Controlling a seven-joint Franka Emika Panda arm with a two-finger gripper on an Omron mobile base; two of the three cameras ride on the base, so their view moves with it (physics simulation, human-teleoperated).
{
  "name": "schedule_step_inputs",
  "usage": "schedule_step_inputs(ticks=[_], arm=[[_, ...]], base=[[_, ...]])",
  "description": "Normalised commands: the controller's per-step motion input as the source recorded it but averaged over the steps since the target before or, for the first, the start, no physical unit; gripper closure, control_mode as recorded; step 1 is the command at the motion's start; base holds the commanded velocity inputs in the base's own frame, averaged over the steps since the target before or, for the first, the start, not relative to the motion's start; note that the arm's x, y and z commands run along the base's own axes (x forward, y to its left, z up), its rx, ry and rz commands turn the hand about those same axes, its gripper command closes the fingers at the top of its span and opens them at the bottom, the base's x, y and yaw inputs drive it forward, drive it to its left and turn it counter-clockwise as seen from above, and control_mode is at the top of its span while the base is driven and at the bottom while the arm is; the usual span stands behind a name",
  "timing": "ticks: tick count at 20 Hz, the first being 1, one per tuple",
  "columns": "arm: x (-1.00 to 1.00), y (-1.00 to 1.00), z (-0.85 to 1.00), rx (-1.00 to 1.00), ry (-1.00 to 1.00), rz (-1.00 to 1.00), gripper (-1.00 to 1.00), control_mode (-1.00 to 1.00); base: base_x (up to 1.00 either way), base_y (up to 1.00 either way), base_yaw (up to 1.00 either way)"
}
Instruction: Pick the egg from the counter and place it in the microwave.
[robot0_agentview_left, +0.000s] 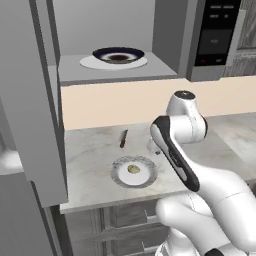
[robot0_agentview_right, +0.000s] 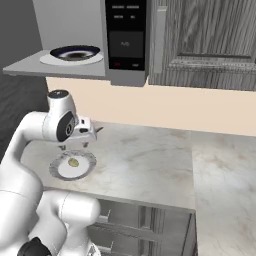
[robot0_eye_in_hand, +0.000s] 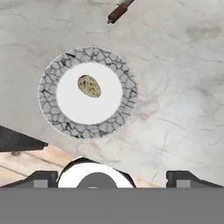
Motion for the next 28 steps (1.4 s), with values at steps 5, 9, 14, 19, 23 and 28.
schedule_step_inputs(ticks=[5, 9, 14, 19, 23, 28], arm=[[0.00, 0.12, -0.29, 0.02, 0.07, 0.52, -1.00, -1.00], [0.36, 0.14, -0.39, -0.01, 0.19, 0.46, -1.00, -1.00], [0.82, 0.70, -0.30, -0.15, 0.26, 0.14, -1.00, -1.00], [0.59, 0.38, -0.25, -0.07, 0.12, 0.04, -1.00, -1.00], [0.60, 0.14, -0.48, -0.06, 0.15, 0.00, -1.00, -1.00], [0.48, 0.02, -0.52, -0.12, 0.17, 0.00, -1.00, -1.00]], base=[[0.00, 0.00, 0.00], [0.00, 0.00, 0.00], [0.00, 0.00, 0.00], [0.00, 0.00, 0.00], [0.00, 0.00, 0.00], [0.00, 0.00, 0.00]])
